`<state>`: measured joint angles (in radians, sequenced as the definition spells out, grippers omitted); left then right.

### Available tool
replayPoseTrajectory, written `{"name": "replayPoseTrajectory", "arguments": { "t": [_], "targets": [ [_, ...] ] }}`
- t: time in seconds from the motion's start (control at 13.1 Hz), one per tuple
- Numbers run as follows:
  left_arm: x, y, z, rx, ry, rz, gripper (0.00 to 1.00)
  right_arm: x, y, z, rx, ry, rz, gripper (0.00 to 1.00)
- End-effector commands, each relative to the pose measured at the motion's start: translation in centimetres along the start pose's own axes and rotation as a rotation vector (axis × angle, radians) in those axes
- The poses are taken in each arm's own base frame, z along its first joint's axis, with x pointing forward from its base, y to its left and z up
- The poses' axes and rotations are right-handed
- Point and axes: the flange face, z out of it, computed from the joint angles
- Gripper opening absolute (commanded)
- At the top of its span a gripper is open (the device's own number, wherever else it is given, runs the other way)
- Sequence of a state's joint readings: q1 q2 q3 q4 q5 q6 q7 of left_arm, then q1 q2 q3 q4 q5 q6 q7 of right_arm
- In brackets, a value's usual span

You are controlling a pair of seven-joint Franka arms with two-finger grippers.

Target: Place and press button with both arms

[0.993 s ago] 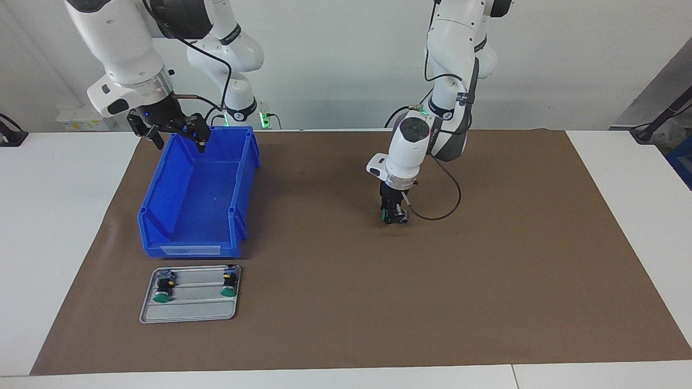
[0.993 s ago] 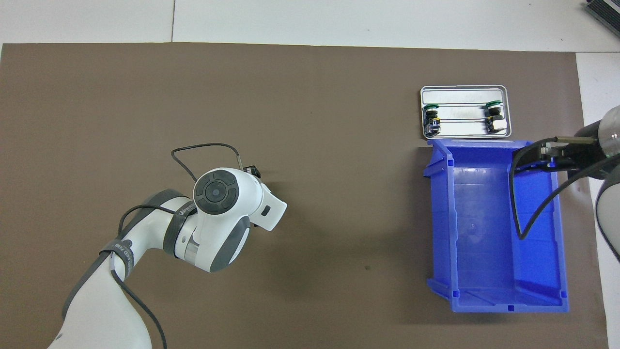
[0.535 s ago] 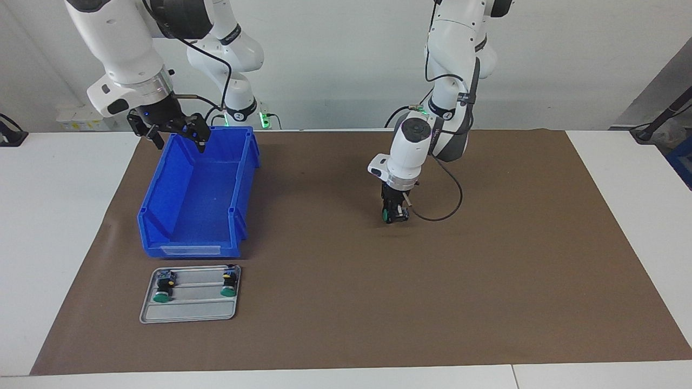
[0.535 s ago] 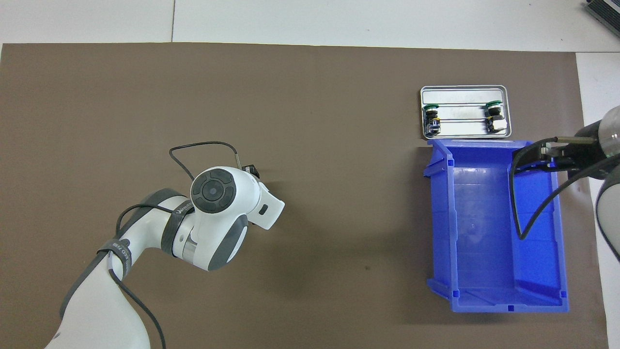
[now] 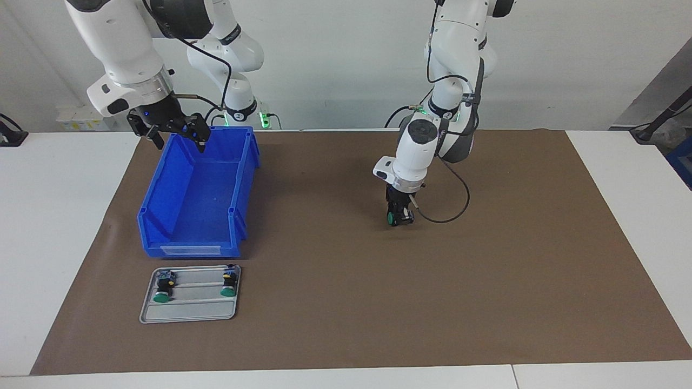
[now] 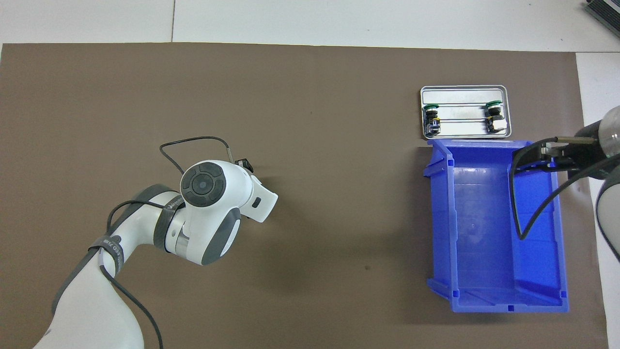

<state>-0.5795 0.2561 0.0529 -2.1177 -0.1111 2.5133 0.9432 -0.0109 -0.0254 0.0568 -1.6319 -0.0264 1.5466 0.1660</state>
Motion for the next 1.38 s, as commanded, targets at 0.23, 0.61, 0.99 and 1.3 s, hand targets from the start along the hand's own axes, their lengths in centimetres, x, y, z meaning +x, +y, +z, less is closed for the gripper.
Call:
{"name": "replayPoseTrajectory", "arguments": {
  "t": [0.23, 0.61, 0.99, 1.3],
  "targets": [
    [-1.8, -5.0, -3.5, 0.014, 0.14, -0.171, 0.02, -0.6, 0.1, 0.0, 0.011, 0.009, -0.017, 1.0],
    [-3.7, -7.1, -6.4, -0.064, 0.157, -0.157, 0.0, -0.6, 0.1, 0.0, 0.011, 0.009, -0.017, 1.0],
    [-8.1, -10.2, -9.7, -0.222, 0.295, -0.193, 0.0, -0.6, 0.1, 0.0, 0.011, 0.009, -0.017, 1.0],
    [-13.5, -10.2, -9.3, -0.234, 0.505, -0.171, 0.0, -0.6, 0.1, 0.0, 0.011, 0.009, -0.017, 1.0]
  ]
}}
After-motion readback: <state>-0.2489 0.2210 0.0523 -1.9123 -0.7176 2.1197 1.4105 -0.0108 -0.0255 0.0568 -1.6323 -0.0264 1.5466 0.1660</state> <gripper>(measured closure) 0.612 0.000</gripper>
